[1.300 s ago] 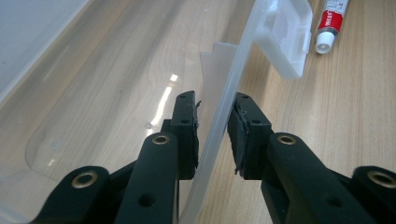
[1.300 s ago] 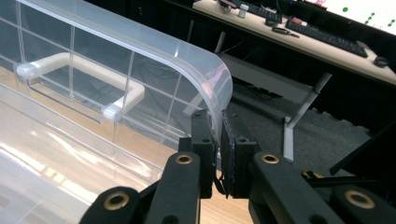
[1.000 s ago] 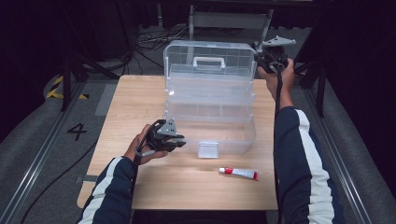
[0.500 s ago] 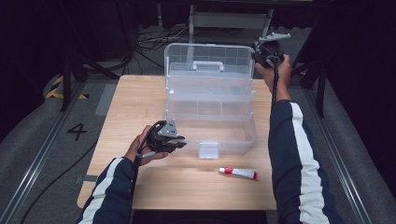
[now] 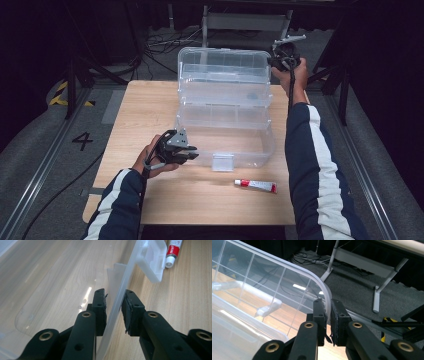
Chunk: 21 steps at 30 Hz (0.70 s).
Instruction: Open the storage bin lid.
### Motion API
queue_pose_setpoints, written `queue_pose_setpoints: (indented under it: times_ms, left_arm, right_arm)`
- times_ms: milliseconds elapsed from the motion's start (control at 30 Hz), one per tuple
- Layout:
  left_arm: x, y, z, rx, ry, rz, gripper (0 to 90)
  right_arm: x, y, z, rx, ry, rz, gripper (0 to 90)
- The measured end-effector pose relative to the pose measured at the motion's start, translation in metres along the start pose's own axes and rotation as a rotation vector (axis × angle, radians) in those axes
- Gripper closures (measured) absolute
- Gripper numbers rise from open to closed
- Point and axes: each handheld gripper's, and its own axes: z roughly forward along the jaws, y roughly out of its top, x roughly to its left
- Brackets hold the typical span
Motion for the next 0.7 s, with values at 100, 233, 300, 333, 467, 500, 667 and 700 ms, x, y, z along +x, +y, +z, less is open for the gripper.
queue_pose_setpoints:
  times_ms: [100, 233, 300, 333, 467, 500, 667, 700]
  left_arm:
    - [0.0, 0.0, 0.0, -0.003, 0.002, -0.002, 73.6]
    - [-0.001, 0.0, 0.0, -0.005, 0.006, -0.004, 73.3]
    - [-0.001, -0.001, 0.0, -0.006, 0.009, -0.005, 73.1]
    - [-0.001, -0.001, 0.0, -0.006, 0.009, -0.005, 73.0]
    - [-0.002, -0.001, 0.001, -0.011, 0.011, -0.01, 72.8]
    - [-0.002, -0.001, 0.001, -0.011, 0.011, -0.01, 72.7]
    - [-0.001, -0.001, 0.001, -0.013, 0.009, -0.01, 72.7]
    - [-0.001, -0.001, 0.001, -0.013, 0.008, -0.01, 72.6]
  right_arm:
    - [-0.001, 0.0, 0.005, 0.012, -0.002, 0.006, 83.6]
    - [-0.002, 0.0, 0.009, 0.022, 0.0, 0.008, 83.5]
    - [-0.002, 0.0, 0.012, 0.029, 0.002, 0.007, 83.4]
    - [-0.002, 0.0, 0.013, 0.035, 0.001, 0.009, 83.4]
    - [-0.002, 0.0, 0.019, 0.043, -0.004, 0.01, 83.3]
    - [-0.002, -0.001, 0.02, 0.045, -0.003, 0.012, 83.3]
    - [-0.002, -0.001, 0.023, 0.048, -0.004, 0.012, 83.1]
    - [-0.004, -0.001, 0.024, 0.052, 0.001, 0.017, 83.2]
